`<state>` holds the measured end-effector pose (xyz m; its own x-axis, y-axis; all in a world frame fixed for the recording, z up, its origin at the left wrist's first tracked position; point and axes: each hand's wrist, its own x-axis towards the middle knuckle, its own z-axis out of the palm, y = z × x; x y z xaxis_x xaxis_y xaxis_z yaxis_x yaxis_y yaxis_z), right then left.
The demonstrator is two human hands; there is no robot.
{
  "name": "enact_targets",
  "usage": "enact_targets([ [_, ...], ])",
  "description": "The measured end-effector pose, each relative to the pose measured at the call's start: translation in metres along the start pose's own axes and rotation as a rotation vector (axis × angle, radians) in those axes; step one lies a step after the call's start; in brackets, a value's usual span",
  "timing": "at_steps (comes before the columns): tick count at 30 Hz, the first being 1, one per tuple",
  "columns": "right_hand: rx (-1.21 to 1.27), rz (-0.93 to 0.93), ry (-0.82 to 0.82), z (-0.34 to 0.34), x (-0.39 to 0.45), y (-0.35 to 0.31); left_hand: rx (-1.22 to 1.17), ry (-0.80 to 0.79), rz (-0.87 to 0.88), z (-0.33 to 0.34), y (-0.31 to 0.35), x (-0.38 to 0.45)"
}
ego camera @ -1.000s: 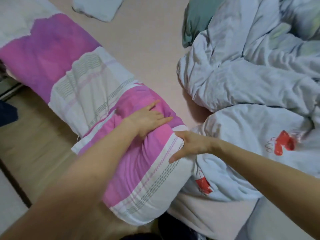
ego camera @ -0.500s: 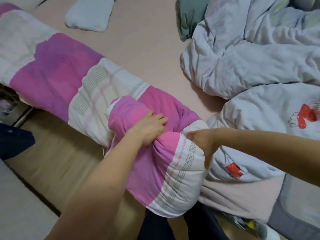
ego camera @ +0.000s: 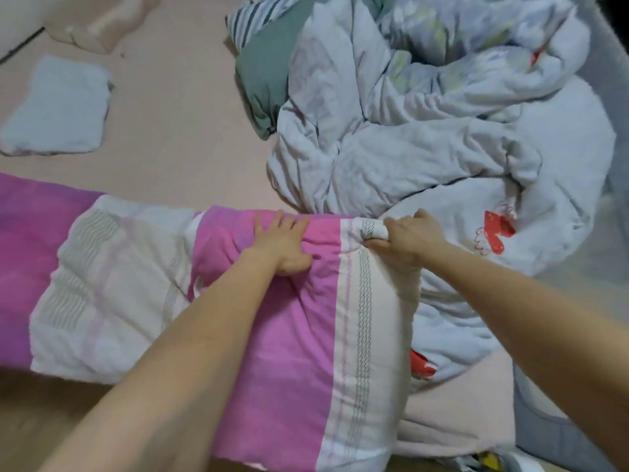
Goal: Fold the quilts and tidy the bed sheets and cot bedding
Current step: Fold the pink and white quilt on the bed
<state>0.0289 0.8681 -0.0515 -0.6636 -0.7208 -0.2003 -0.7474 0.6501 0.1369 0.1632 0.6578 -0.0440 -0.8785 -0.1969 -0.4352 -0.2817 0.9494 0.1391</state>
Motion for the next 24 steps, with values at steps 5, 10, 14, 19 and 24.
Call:
enact_targets([
  [5,0.121,0.311,-0.061,0.024,0.032,-0.011,0.007,0.082,-0.132,0.055,-0.025,0.007],
  [10,0.276,-0.001,0.345,0.035,0.034,-0.065,-0.055,0.34,-0.095,0.094,-0.014,0.019],
  [14,-0.004,-0.209,0.063,0.084,0.027,-0.052,-0.045,0.302,-0.237,0.13,-0.033,0.043],
  [19,-0.155,-0.133,-0.107,0.138,0.067,-0.043,-0.135,0.042,-0.282,0.159,-0.055,0.082],
  [24,-0.173,-0.079,-0.265,0.118,0.074,-0.06,-0.087,-0.197,-0.242,0.12,-0.052,0.066],
])
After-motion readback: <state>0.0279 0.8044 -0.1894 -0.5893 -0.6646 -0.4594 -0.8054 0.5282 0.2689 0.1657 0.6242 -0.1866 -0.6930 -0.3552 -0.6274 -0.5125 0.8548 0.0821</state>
